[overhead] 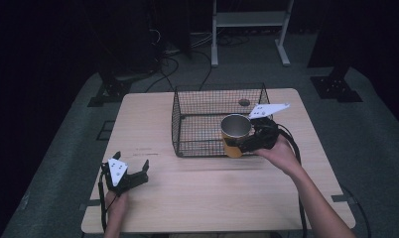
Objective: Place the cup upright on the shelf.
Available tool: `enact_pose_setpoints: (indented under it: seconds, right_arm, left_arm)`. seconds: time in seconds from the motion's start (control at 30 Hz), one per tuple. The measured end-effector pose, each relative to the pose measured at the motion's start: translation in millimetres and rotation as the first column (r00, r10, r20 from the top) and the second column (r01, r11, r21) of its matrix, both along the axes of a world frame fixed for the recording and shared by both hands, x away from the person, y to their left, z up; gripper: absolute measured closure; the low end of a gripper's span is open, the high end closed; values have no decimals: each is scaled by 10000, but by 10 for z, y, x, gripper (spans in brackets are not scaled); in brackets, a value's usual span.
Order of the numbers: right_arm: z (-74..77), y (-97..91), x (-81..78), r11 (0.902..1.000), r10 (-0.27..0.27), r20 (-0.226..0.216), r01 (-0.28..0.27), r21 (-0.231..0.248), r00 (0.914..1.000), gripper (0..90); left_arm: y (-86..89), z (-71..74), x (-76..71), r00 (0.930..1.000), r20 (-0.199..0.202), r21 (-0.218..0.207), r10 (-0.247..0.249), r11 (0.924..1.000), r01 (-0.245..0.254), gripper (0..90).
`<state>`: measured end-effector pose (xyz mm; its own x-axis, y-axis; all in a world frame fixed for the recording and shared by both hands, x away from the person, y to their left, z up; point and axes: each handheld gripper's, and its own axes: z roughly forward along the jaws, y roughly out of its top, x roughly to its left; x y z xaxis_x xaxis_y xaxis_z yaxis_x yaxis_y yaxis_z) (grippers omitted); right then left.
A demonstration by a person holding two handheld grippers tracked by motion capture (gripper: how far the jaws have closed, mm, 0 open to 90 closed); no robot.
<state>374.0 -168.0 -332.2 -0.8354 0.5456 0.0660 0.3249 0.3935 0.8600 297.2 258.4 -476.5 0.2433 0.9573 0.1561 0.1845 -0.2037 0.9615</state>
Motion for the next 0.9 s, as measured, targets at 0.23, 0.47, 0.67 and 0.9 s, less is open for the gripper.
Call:
enact_pose_setpoints:
  seconds: [0.23, 0.47, 0.67, 0.9]
  right_arm:
    - [43, 7, 71, 10000, -55, 18, 55, -4, 10000, 127]
    - [77, 38, 138, 10000, -60, 50, 61, -44, 10000, 127]
    - [108, 73, 227, 9999, -16, 28, 16, -166, 10000, 127]
    - [131, 128, 321, 9995, 61, -17, -61, -324, 10000, 127]
  left_arm:
    - [1, 0, 0, 10000, -5, -31, -3, 10000, 3, 0]
    - [-1, -1, 0, 10000, 1, -18, -5, 10000, 5, 0]
    - [1, 0, 0, 10000, 5, -29, -11, 10000, 11, 0]
    - [3, 0, 0, 10000, -5, -60, -18, 10000, 17, 0]
